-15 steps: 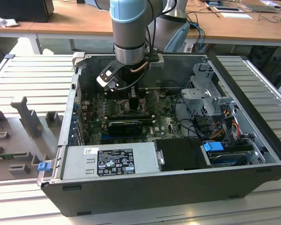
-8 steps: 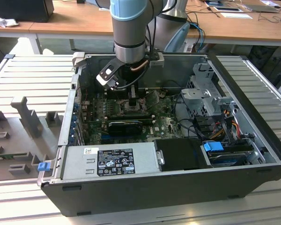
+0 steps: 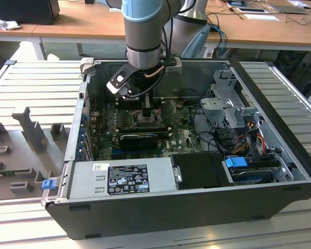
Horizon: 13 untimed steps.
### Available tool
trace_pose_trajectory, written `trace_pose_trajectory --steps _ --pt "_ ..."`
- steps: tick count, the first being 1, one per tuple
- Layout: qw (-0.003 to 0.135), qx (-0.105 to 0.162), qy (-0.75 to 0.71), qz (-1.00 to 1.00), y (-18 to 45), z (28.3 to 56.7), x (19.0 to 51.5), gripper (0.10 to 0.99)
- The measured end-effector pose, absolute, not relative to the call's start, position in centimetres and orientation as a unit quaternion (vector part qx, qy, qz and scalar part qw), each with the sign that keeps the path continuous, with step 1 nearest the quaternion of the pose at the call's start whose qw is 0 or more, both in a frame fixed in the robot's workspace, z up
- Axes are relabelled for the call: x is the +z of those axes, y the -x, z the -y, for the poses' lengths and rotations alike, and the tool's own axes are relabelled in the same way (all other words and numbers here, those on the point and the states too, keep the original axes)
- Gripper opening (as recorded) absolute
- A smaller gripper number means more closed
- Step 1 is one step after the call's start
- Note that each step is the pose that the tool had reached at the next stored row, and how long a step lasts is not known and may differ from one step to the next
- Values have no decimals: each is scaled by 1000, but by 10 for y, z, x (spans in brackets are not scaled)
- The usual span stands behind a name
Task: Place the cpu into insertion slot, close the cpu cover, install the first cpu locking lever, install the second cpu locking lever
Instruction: 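Place the cpu into insertion slot, then close the cpu cover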
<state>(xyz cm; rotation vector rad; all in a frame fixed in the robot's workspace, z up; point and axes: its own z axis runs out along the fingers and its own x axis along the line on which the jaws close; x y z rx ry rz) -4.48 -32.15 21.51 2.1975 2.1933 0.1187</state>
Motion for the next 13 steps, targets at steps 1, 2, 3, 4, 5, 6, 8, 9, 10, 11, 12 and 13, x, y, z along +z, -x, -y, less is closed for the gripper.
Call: trace_pose_trajectory --steps 1,2,3,4,5,6,8,9,10,11,12,13 --pt "17 38 -707 -706 45 321 215 106" --pt "17 38 -707 -706 45 321 215 106" --pt "17 38 -707 -706 45 321 215 106" --pt "17 38 -707 -706 45 321 215 106" --pt "17 38 -707 -706 45 322 216 106" --pt "17 38 -707 -706 45 322 216 106" --pt "17 38 -707 -706 45 321 217 106" --pt "17 38 -707 -706 45 321 217 106" --pt "17 38 -707 -706 44 322 217 106" --pt "17 38 -708 -705 44 322 217 106" --pt "17 38 -708 -705 42 322 217 106" --pt "17 38 -708 -705 39 322 217 106"
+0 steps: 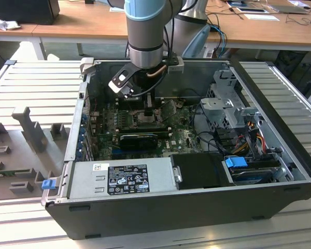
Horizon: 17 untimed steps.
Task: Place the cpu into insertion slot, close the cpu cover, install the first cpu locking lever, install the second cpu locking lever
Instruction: 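Close the cpu cover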
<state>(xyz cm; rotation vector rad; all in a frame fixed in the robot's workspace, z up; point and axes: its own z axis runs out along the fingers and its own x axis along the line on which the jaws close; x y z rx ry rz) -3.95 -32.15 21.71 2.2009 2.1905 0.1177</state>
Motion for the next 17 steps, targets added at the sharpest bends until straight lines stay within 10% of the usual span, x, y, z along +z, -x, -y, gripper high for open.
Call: trace_pose_trajectory --steps 17 --pt "21 34 -708 -705 38 320 251 106"
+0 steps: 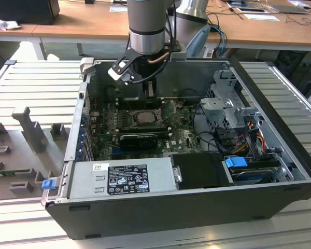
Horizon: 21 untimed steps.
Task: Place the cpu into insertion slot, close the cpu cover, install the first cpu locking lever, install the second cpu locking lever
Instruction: 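Close the cpu cover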
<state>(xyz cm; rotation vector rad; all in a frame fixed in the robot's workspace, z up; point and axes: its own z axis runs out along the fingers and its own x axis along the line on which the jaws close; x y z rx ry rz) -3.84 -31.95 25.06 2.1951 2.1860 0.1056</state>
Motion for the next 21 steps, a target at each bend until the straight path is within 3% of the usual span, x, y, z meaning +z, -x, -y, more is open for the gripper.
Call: trace_pose_trajectory --steps 21 --pt "21 34 -708 -705 28 318 266 106"
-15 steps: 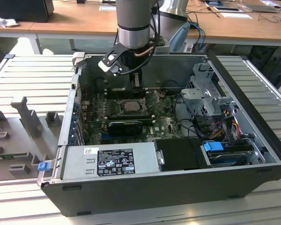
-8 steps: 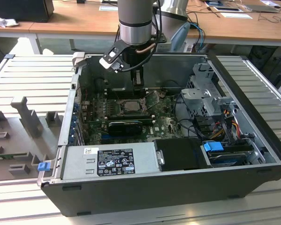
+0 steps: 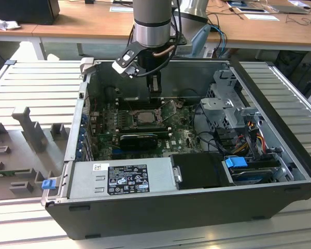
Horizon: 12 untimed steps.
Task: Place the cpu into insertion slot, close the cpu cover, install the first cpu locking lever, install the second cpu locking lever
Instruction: 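Close the cpu cover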
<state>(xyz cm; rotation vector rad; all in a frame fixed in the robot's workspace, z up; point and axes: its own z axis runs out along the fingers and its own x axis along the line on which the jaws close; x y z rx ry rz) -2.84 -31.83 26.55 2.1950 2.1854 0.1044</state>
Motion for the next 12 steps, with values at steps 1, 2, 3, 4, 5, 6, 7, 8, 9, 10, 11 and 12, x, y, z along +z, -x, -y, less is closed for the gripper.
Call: trace_pose_trajectory --steps 1,2,3,4,5,6,7,8,9,10,11,12 --pt "21 34 -708 -705 28 318 268 106" --pt "21 33 -708 -705 28 318 269 106" --pt "21 33 -708 -705 28 318 271 106" --pt "21 33 -708 -705 28 318 272 106" --pt "21 33 -708 -705 28 318 273 106" --pt "21 33 -708 -705 28 317 276 106" --pt "21 33 -708 -705 28 317 278 106" --pt "21 33 -708 -705 28 317 281 106" --pt "21 33 -708 -705 26 317 281 106" --pt "21 34 -708 -705 23 317 281 106" --pt "21 34 -708 -705 20 317 281 106" --pt "21 34 -708 -705 18 317 281 106"
